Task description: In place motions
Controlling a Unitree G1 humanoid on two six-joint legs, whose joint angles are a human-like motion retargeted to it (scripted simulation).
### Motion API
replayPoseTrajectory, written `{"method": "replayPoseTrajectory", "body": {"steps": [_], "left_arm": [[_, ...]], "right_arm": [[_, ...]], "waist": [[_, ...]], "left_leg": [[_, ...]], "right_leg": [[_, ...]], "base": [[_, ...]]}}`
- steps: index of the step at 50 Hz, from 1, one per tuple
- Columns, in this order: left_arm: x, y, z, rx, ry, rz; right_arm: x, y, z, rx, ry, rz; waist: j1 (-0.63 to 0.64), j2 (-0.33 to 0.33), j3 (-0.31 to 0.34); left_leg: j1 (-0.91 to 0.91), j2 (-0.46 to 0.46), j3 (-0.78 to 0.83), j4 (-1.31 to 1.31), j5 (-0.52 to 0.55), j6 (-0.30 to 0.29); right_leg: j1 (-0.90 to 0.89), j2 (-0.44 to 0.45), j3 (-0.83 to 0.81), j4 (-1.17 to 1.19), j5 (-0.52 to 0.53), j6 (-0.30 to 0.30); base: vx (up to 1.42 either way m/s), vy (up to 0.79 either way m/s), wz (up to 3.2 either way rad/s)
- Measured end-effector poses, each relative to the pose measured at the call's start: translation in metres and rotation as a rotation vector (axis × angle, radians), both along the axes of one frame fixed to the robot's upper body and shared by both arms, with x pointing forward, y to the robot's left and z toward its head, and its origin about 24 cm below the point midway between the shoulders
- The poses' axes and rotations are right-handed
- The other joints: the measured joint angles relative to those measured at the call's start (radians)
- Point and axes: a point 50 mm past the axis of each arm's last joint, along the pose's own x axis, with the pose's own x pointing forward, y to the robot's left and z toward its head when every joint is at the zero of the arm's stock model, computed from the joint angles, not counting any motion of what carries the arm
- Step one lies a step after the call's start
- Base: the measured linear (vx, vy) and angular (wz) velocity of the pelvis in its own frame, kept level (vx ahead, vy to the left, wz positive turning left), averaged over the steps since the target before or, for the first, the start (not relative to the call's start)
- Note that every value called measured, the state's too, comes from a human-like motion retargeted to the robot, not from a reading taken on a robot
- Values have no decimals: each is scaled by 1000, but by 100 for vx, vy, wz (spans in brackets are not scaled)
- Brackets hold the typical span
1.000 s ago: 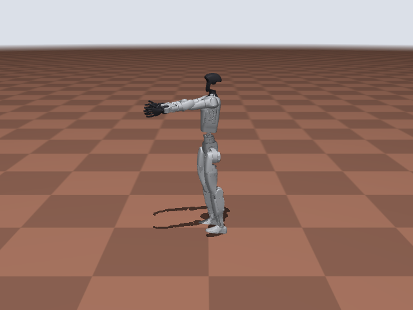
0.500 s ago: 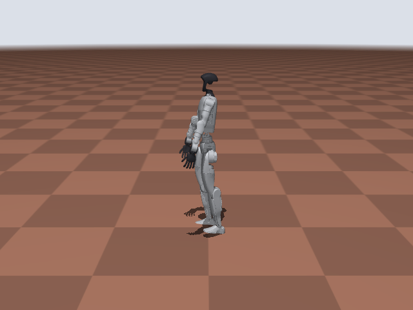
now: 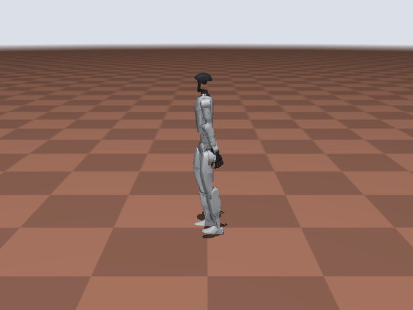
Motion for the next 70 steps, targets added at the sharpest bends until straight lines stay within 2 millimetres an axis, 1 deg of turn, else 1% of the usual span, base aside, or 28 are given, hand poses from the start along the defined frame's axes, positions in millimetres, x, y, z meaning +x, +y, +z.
{"method": "replayPoseTrajectory", "body": {"steps": [2, 6, 8, 10, 15, 19, 22, 25, 26, 27, 28, 30, 32, 33, 35, 38, 40, 41, 44, 47, 49, 52, 55, 58, 60, 63, 67, 70], "left_arm": [[1, 3, 0, -2, 0, -20], [8, 31, -2, -55, -27, -213], [15, 46, -3, -31, -64, -299], [19, 52, -4, 1, -90, -316], [21, 45, -4, -6, -98, -263], [16, 34, -4, -38, -94, -285], [13, 25, -3, -25, -81, -206], [14, 32, -2, -76, -50, -181], [19, 38, -3, -73, -50, -179], [27, 45, -3, -59, -55, -174], [39, 52, -4, -24, -69, -161], [70, 66, -5, 60, -123, -132], [115, 78, -3, 126, -221, -103], [140, 83, 0, 151, -282, -89], [192, 92, 12, 196, -417, -79], [270, 100, 42, 240, -628, -77], [317, 101, 70, 258, -765, -66], [336, 101, 83, 268, -828, -62], [388, 102, 129, 295, -1005, -53], [426, 104, 175, 312, -1147, -54], [446, 99, 204, 305, -1221, -54], [466, 90, 239, 286, -1317, -67], [480, 81, 268, 290, -1390, -63], [489, 75, 288, 299, -1438, -19], [493, 72, 299, 301, -1464, -1], [496, 73, 313, 332, -1484, -4], [498, 76, 322, 362, -1496, -36], [498, 75, 321, 351, -1501, -46]], "right_arm": [[3, -5, 0, -23, -10, 53], [8, -12, 2, 31, 32, 131], [9, -15, 3, 52, 48, 150], [9, -17, 3, 45, 45, 163], [7, -14, 2, 13, 15, 136], [0, -7, 3, 43, 41, 101], [-1, -5, 3, 26, 43, 68], [5, -6, 3, 7, 39, 36], [10, -6, 3, 10, 38, 20], [17, -6, 3, 13, 32, 4], [27, -5, 3, 15, 16, -13], [53, 0, 1, 24, -56, -77], [91, 10, 0, 62, -170, -183], [113, 17, 1, 95, -232, -225], [159, 32, 8, 184, -352, -287], [228, 60, 30, 346, -511, -299], [271, 75, 53, 441, -612, -269], [290, 82, 64, 477, -662, -247], [340, 104, 104, 554, -817, -177], [382, 117, 148, 584, -964, -146], [407, 121, 181, 610, -1078, -144], [435, 122, 227, 647, -1261, -131], [454, 120, 269, 674, -1430, -102], [466, 113, 300, 648, -1561, -105], [471, 106, 315, 618, -1626, -130], [476, 99, 328, 590, -1680, -175], [477, 97, 334, 609, -1693, -196], [477, 99, 333, 613, -1692, -200]], "waist": [[5, 8, -2], [91, 9, -3], [50, 14, -11], [56, 16, -13], [61, 16, -14], [14, 13, -27], [-3, 15, -30], [-4, 18, -22], [-44, 22, -14], [-59, 24, -9], [-25, 22, -9], [66, 18, -18], [31, 18, -26], [39, 18, -34], [35, 20, -51], [33, 24, -74], [32, 23, -89], [31, 23, -100], [25, 22, -130], [22, 20, -156], [25, 18, -171], [33, 14, -190], [40, 11, -203], [42, 9, -212], [43, 7, -215], [50, 6, -220], [57, 7, -224], [58, 8, -224]], "left_leg": [[-1, 0, 2, -5, 8, 7], [9, 2, 74, -24, 22, 20], [12, -2, 21, -25, 12, 15], [11, 1, 20, -25, 15, 16], [13, -2, 9, -24, 14, 16], [28, -38, -47, -37, -2, 30], [24, -36, -63, -34, -1, 28], [11, -20, -58, -23, 13, 22], [5, -25, -101, -22, 23, 26], [4, -26, -118, -22, 29, 29], [11, -20, -82, -23, 24, 27], [20, -4, 12, -24, 15, 21], [11, -12, -27, -22, 20, 25], [9, -10, -16, -22, 20, 25], [5, -10, -15, -22, 21, 25], [0, -6, -11, -21, 21, 26], [-2, -4, -9, -20, 21, 26], [-1, -3, -7, -21, 20, 26], [-3, -2, -7, -21, 18, 26], [-8, -1, -7, -20, 16, 26], [-15, 0, -5, -19, 14, 25], [-19, 0, -3, -20, 12, 24], [-23, -1, -5, -21, 9, 23], [-25, -1, -10, -21, 8, 23], [-25, -1, -13, -21, 6, 23], [-27, 0, -12, -21, 5, 23], [-30, 1, -7, -22, 5, 22], [-31, 0, -7, -22, 5, 22]], "right_leg": [[-5, 0, 4, 3, 7, 2], [-15, 12, 80, 7, 14, 4], [-9, -2, 30, 9, 8, 14], [-7, -5, 32, 13, 7, 21], [1, -8, 25, 13, 3, 23], [24, 10, -33, -6, -16, 4], [27, -3, -48, -3, -17, 16], [22, -14, -40, 2, -2, 22], [32, -17, -84, -7, 9, 22], [35, -20, -100, -9, 15, 22], [25, -20, -62, 4, 10, 23], [12, -17, 30, 22, -4, 34], [11, -18, -7, 13, 6, 25], [7, -18, 3, 16, 5, 26], [1, -17, 5, 17, 6, 26], [-6, -15, 8, 19, 8, 25], [-10, -13, 10, 21, 9, 25], [-11, -12, 10, 21, 9, 25], [-13, -10, 11, 20, 7, 25], [-18, -8, 11, 20, 5, 26], [-24, -8, 12, 21, 2, 26], [-29, -7, 12, 20, -1, 28], [-31, -6, 8, 19, -6, 29], [-30, -5, 4, 19, -10, 30], [-28, -3, 2, 19, -12, 30], [-30, -2, 1, 18, -13, 30], [-35, -1, 4, 18, -14, 30], [-36, -2, 5, 18, -14, 30]], "base": [[1, 1, -20], [2, 1, -84], [1, -1, 96], [1, 0, 36], [0, 0, 9], [-1, 0, 61], [-2, 0, 28], [-2, 0, 16], [-8, 0, 82], [-11, 0, 36], [-12, 1, -109], [-12, 1, -165], [-11, 2, 14], [-10, 3, -2], [-3, 1, -11], [-4, 0, -5], [0, 0, 0], [0, 0, 0], [2, -2, 1], [4, -2, 1], [0, 0, 0], [0, 0, 0], [0, 0, 0], [0, 0, 0], [0, 0, 0], [0, 0, 0], [0, 0, 0], [0, 0, 0]]}}
